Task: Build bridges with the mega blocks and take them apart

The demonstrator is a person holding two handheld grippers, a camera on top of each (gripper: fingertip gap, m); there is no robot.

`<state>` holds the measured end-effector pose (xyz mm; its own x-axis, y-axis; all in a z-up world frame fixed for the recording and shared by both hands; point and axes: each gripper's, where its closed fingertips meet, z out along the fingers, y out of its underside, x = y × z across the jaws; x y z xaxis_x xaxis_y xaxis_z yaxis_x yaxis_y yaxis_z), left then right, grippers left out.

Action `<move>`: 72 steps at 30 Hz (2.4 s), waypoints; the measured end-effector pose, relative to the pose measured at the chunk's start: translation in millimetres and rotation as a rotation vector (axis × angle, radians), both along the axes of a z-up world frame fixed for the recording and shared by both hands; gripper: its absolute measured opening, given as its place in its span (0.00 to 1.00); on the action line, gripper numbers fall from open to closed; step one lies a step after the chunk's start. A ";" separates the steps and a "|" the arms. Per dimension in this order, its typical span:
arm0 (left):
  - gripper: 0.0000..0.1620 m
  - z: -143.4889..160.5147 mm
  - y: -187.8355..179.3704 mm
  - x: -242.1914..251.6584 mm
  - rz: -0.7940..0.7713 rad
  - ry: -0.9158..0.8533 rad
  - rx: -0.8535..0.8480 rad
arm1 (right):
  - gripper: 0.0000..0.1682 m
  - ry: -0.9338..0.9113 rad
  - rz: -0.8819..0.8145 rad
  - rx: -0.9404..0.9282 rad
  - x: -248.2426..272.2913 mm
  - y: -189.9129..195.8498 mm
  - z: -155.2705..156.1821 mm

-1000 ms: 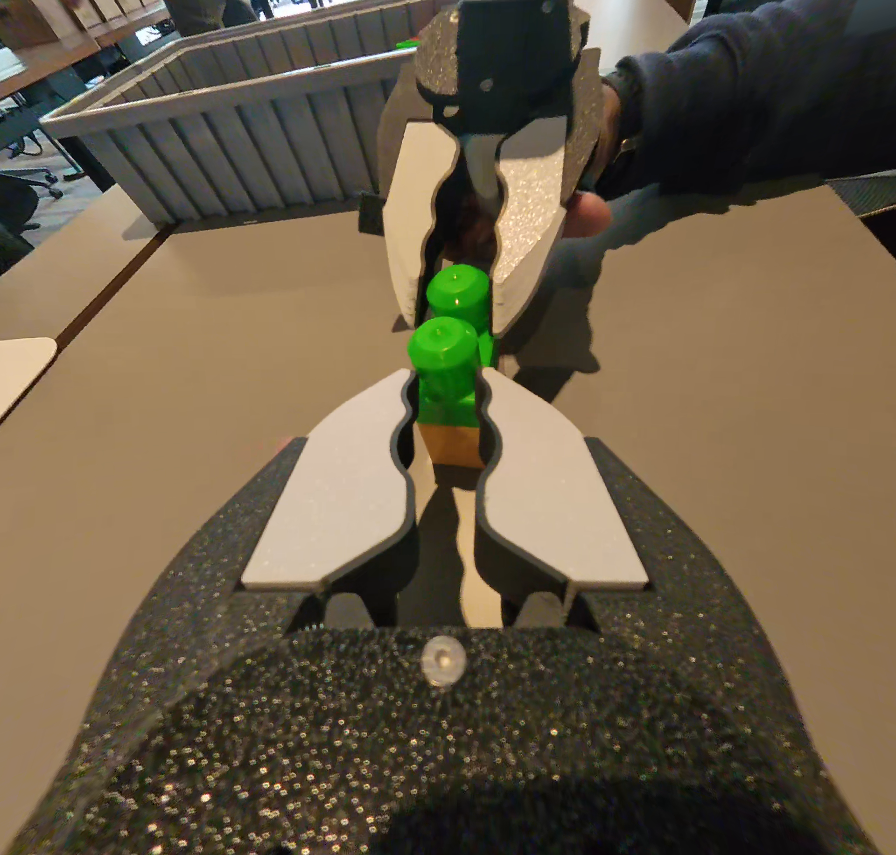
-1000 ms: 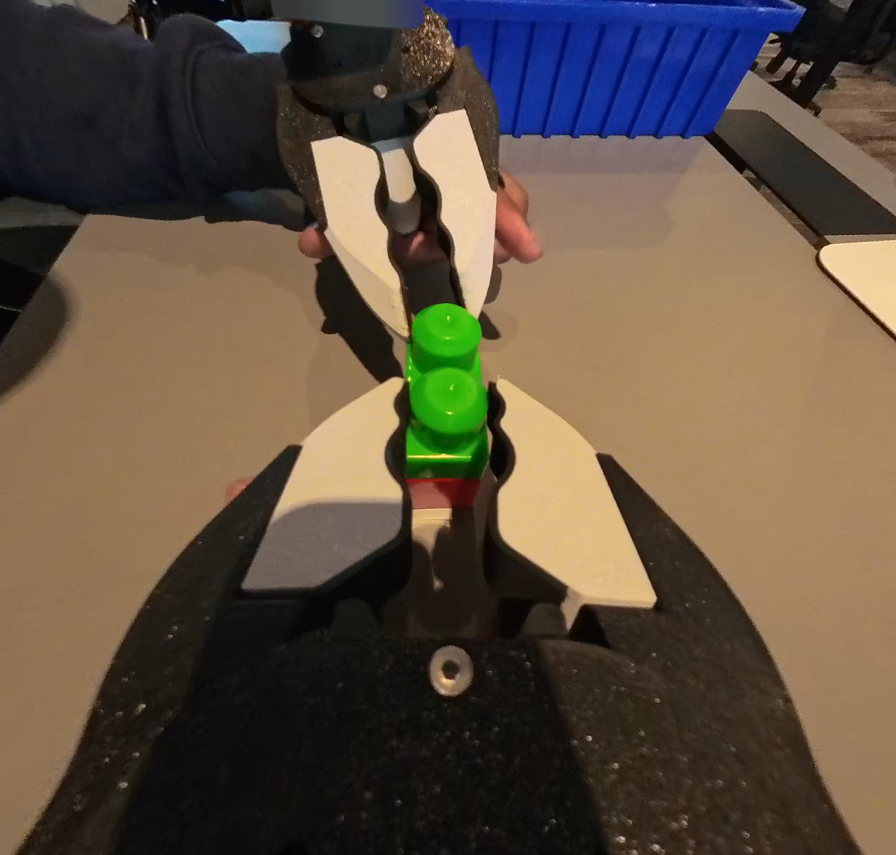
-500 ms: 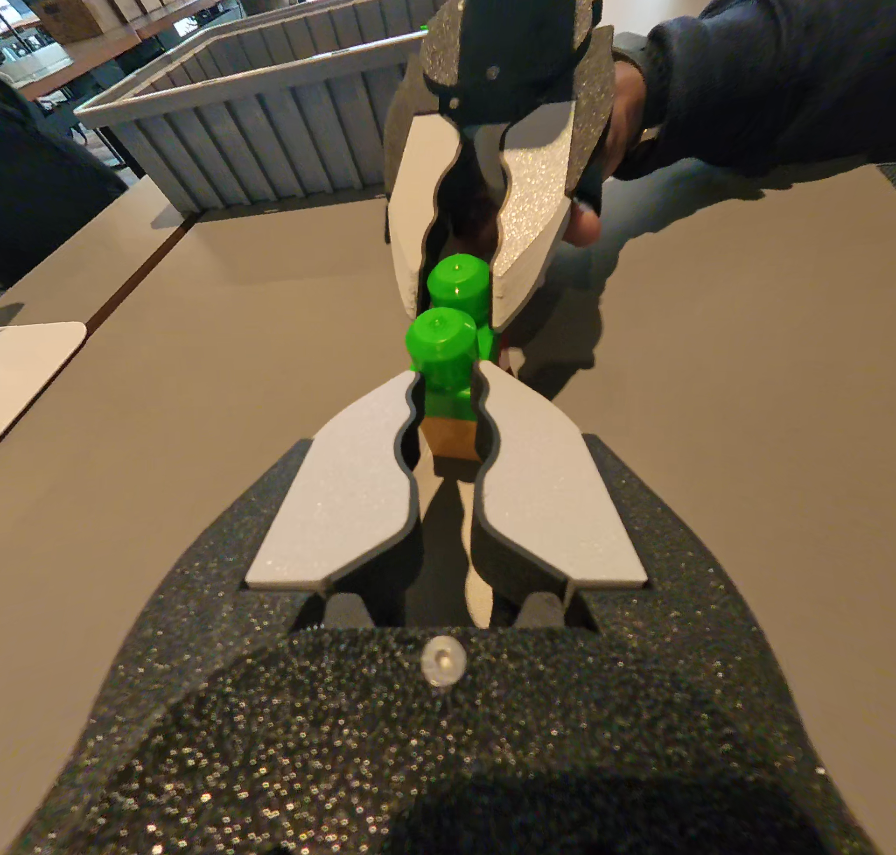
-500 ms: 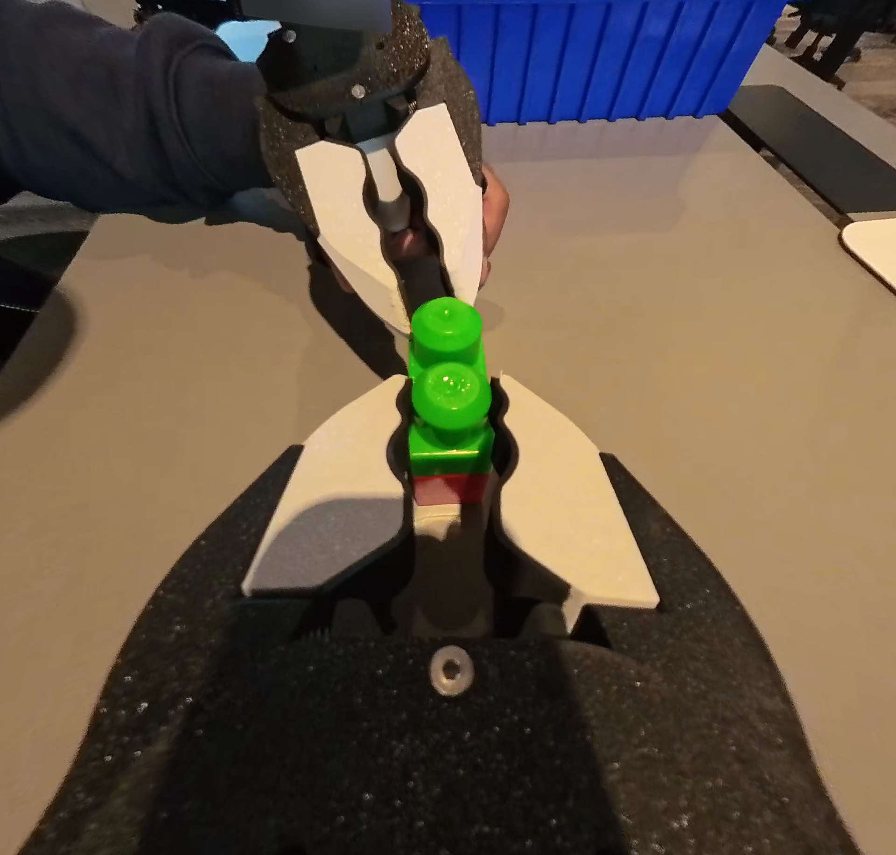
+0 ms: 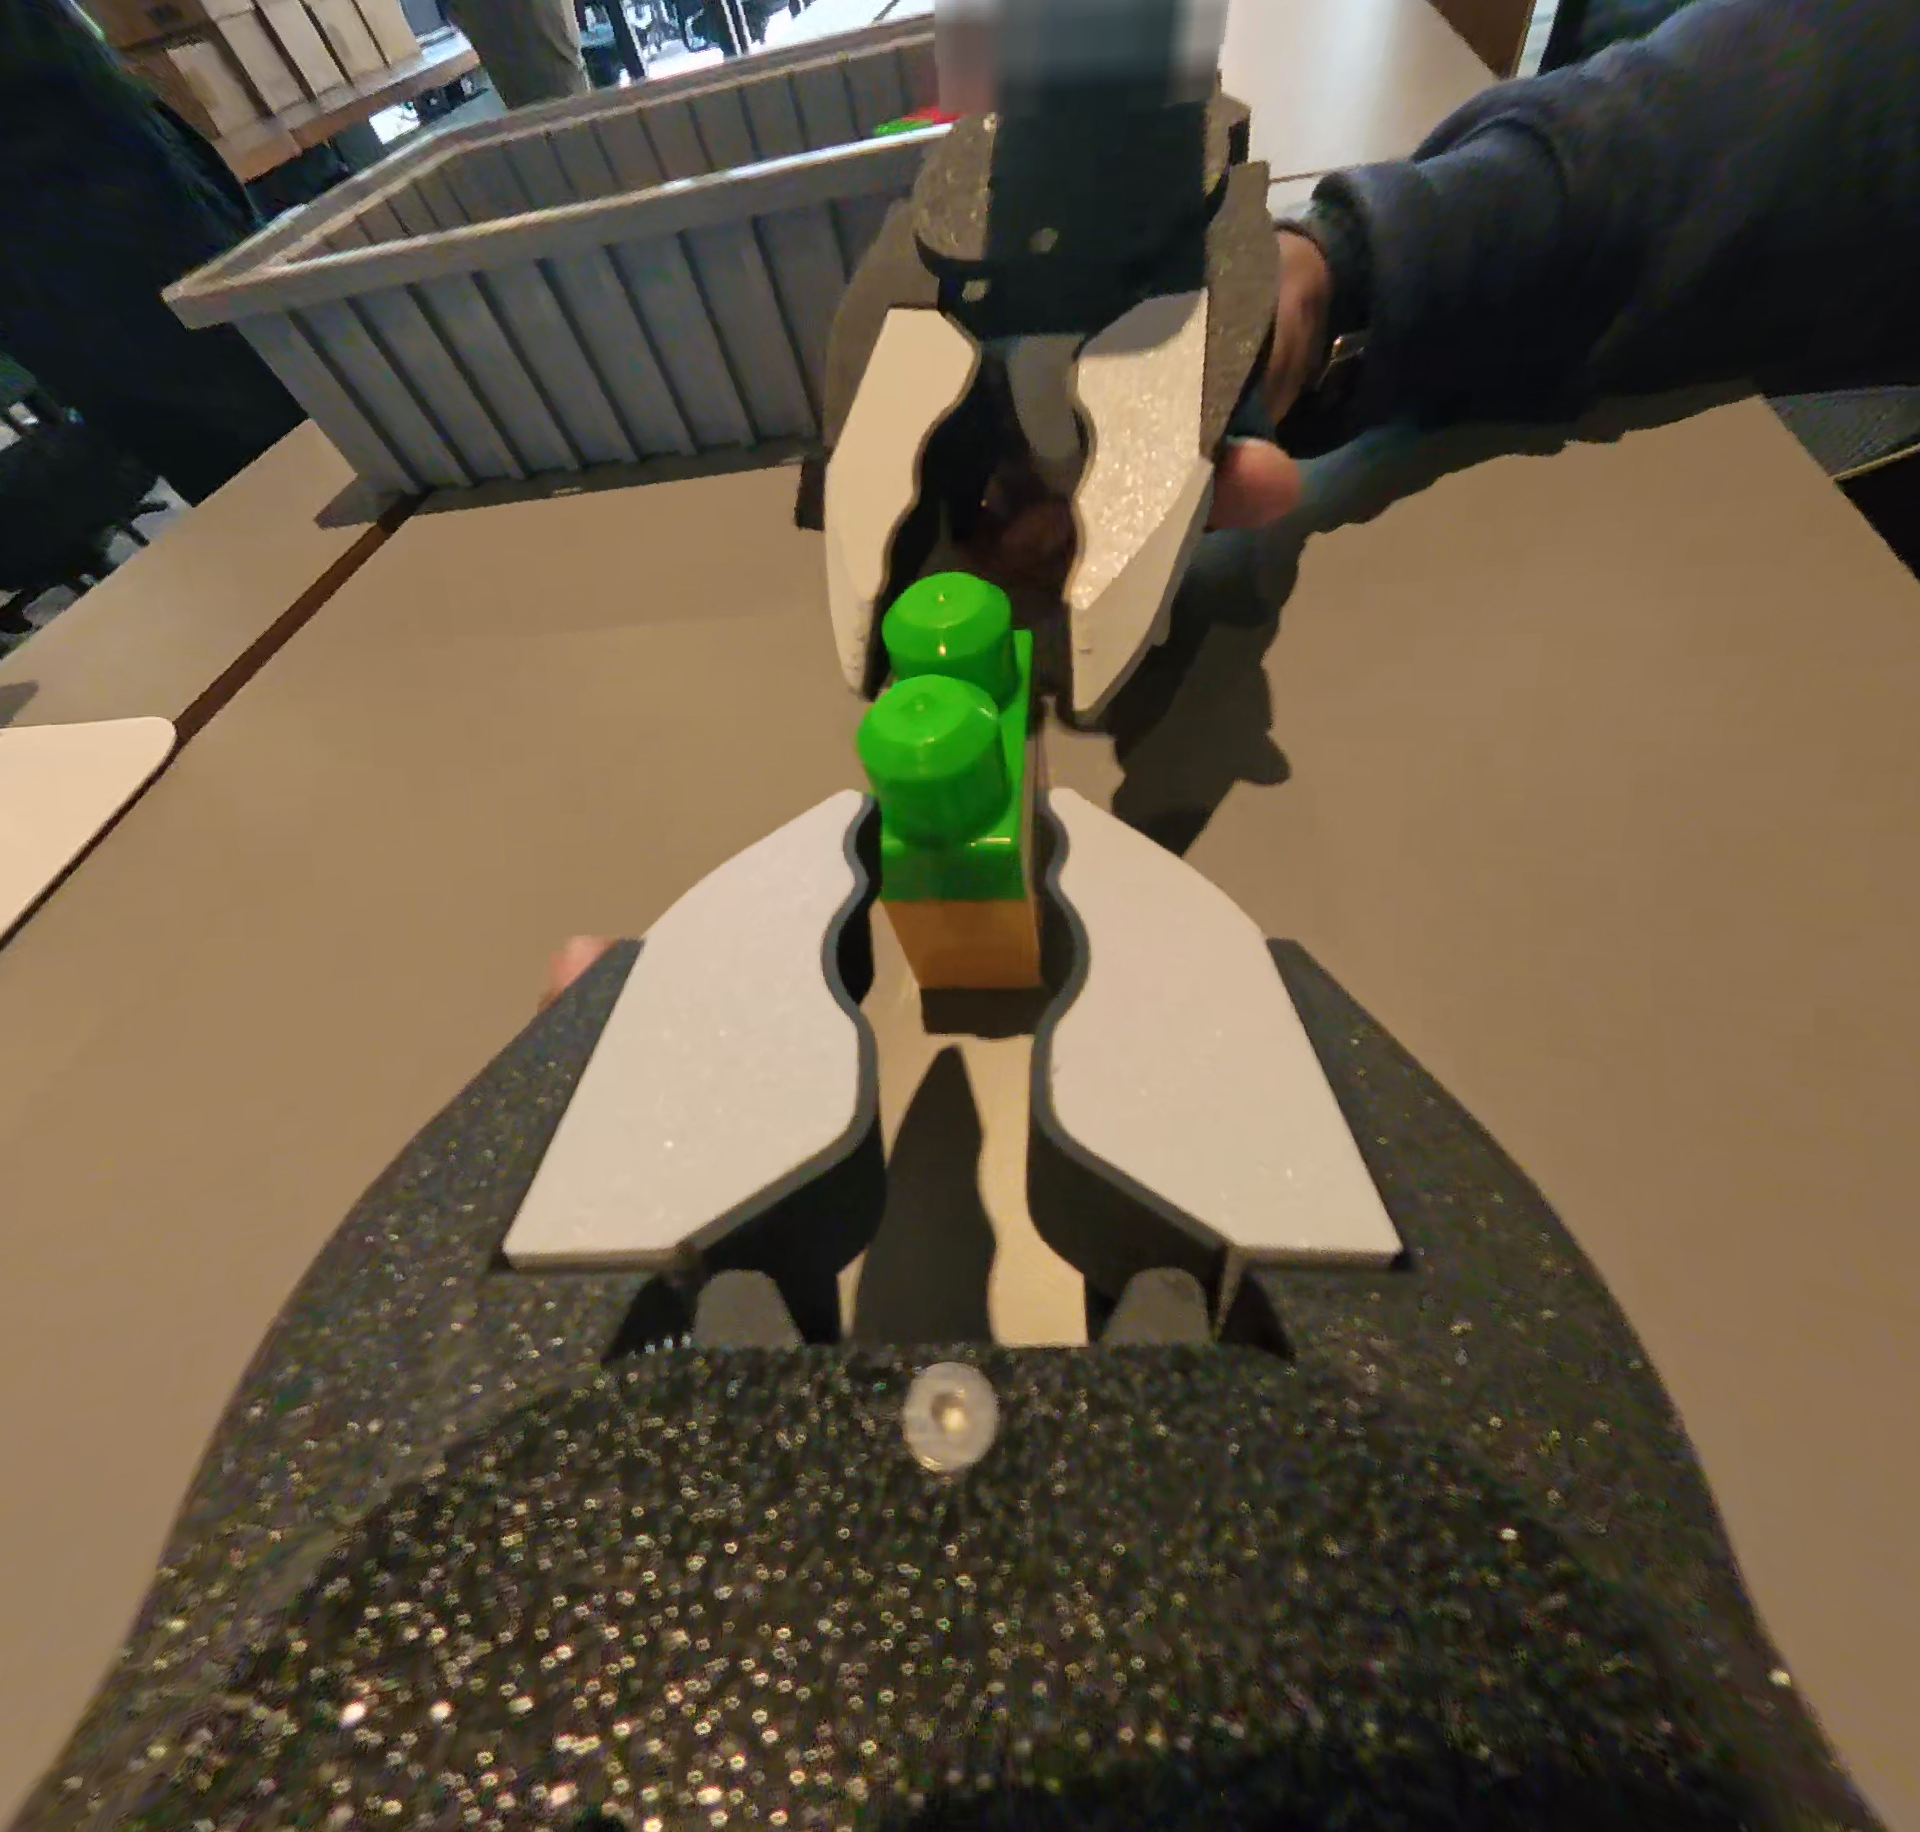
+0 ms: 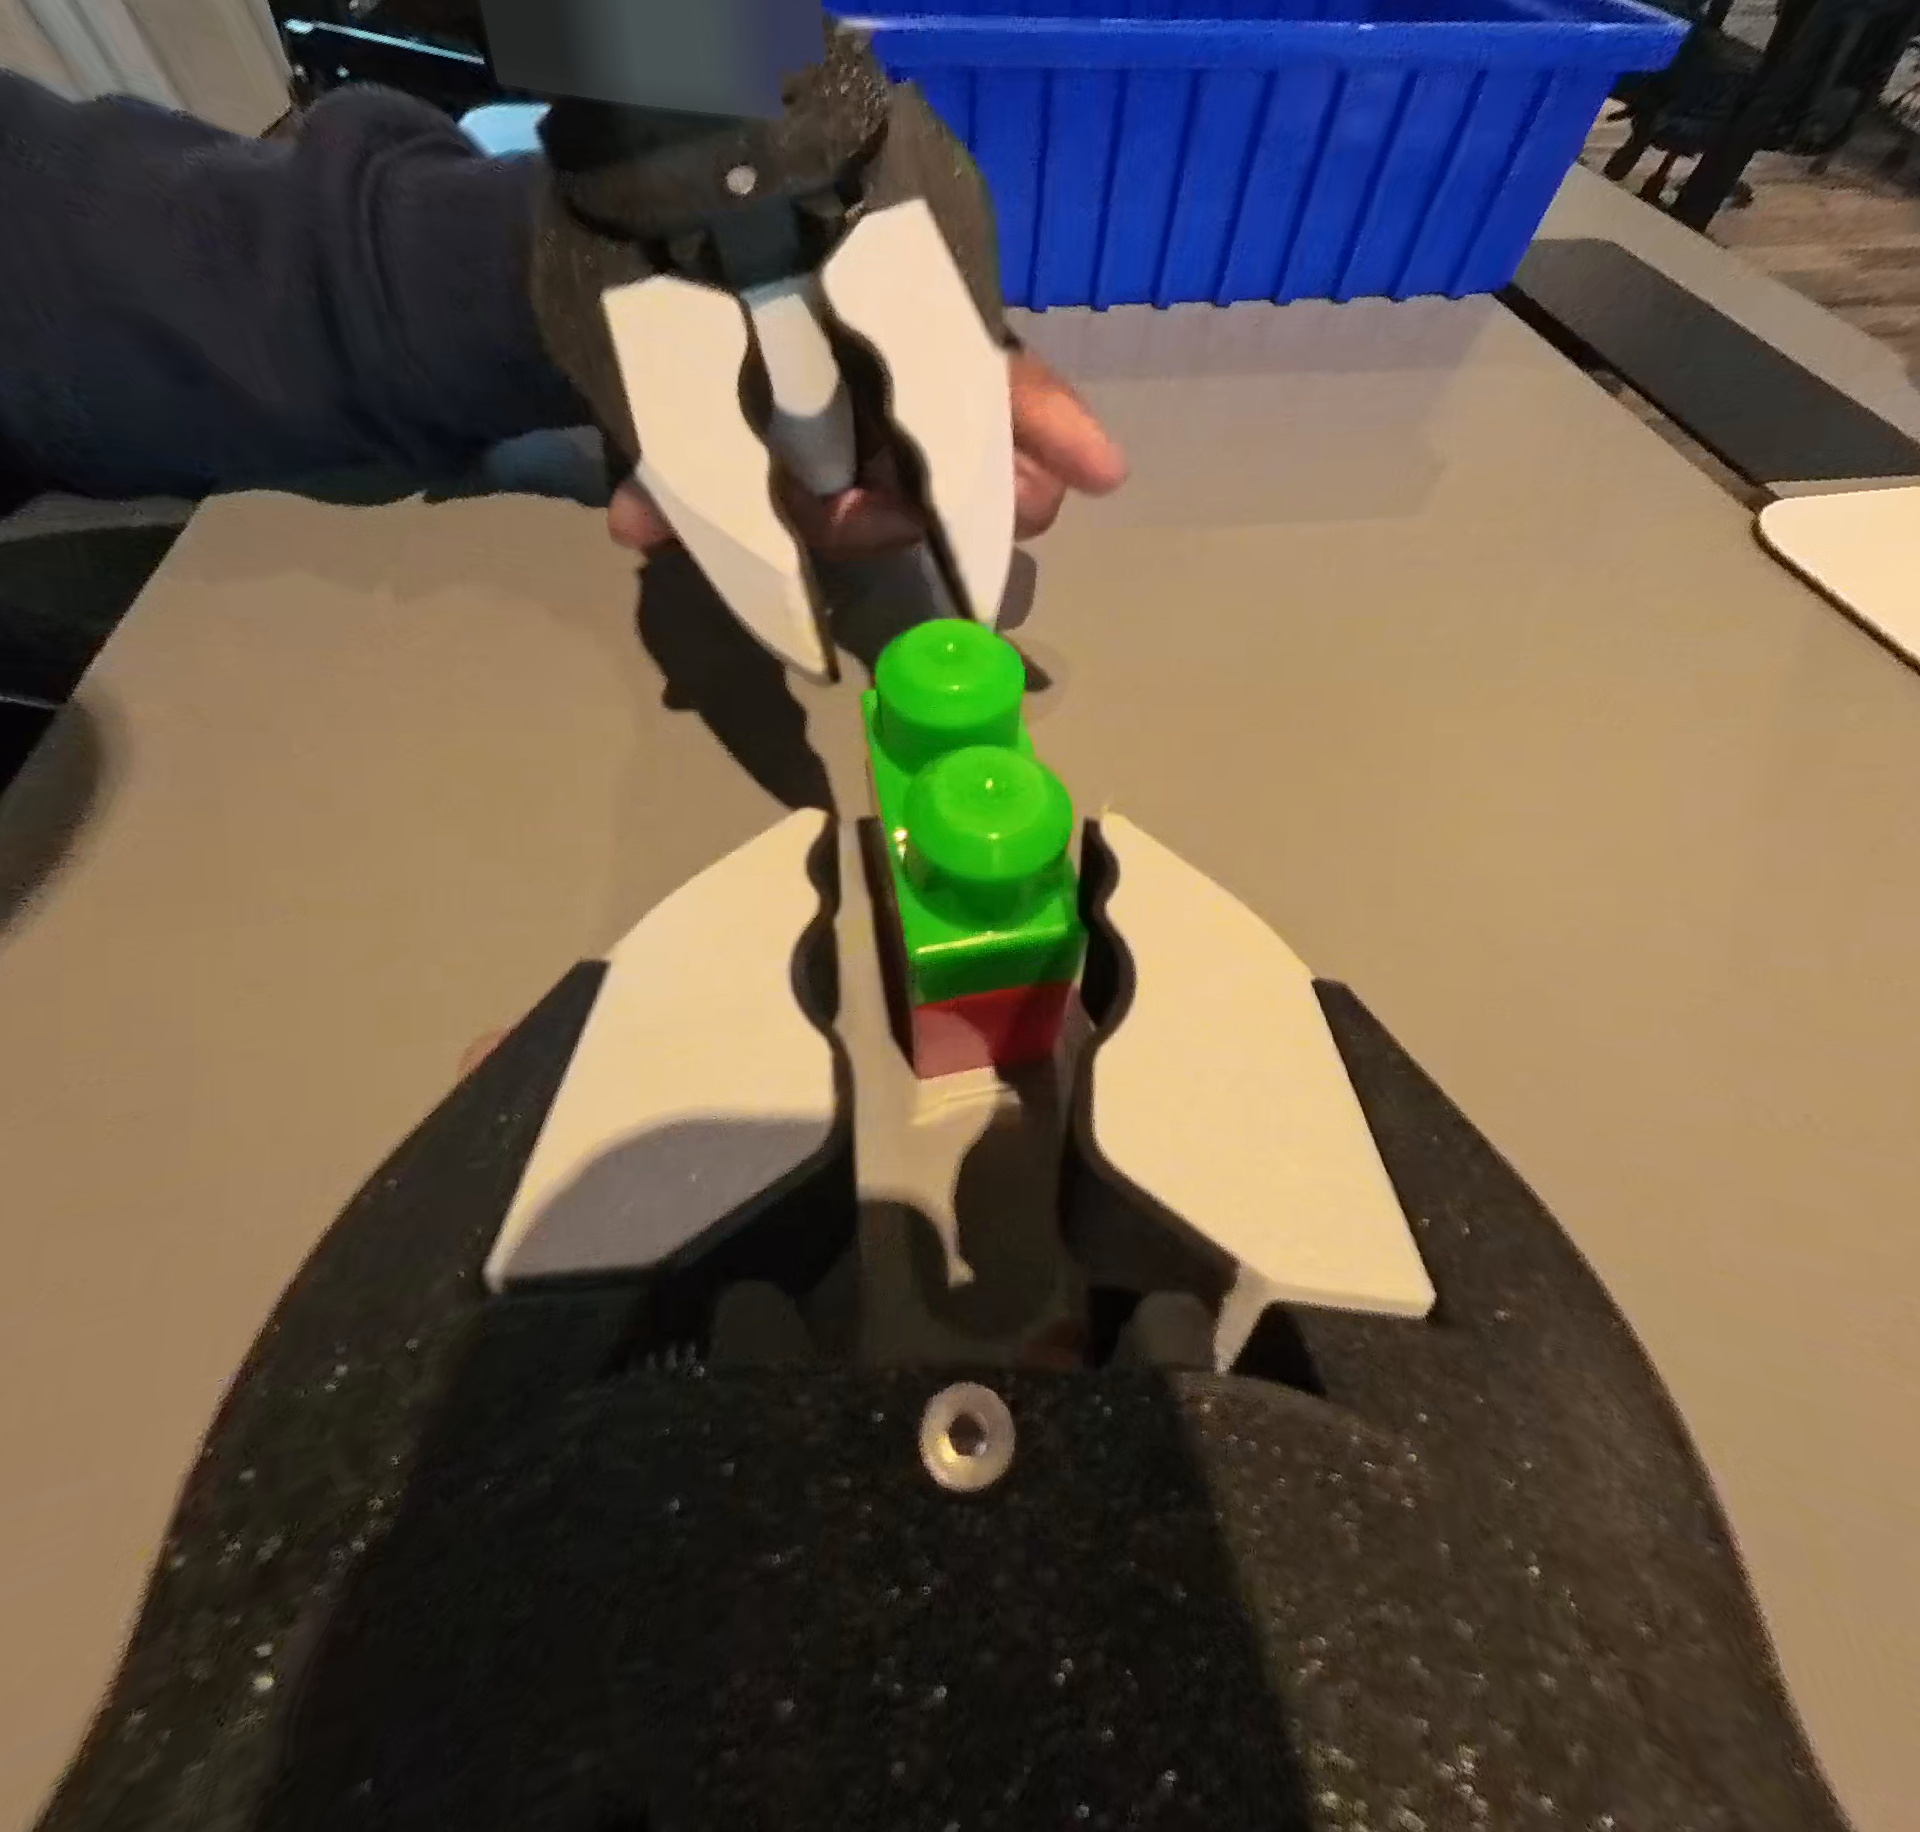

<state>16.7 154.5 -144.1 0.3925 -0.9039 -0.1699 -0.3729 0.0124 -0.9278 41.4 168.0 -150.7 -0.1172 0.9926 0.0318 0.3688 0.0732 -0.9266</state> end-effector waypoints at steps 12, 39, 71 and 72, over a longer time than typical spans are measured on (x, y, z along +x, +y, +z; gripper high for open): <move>0.21 -15.8 9.3 13.7 -0.034 0.115 -0.012 | 0.22 -0.087 0.034 0.048 7.8 0.4 -12.6; 0.21 -15.9 -0.1 18.3 0.003 0.114 0.027 | 0.33 -0.314 -0.013 0.153 10.2 -5.4 -42.7; 0.18 39.6 22.4 -36.9 0.188 -0.324 0.042 | 0.23 -0.254 -0.260 0.360 22.2 26.4 21.5; 0.18 40.2 22.9 -37.8 0.192 -0.331 0.041 | 0.23 -0.205 -0.312 0.366 31.7 34.3 47.6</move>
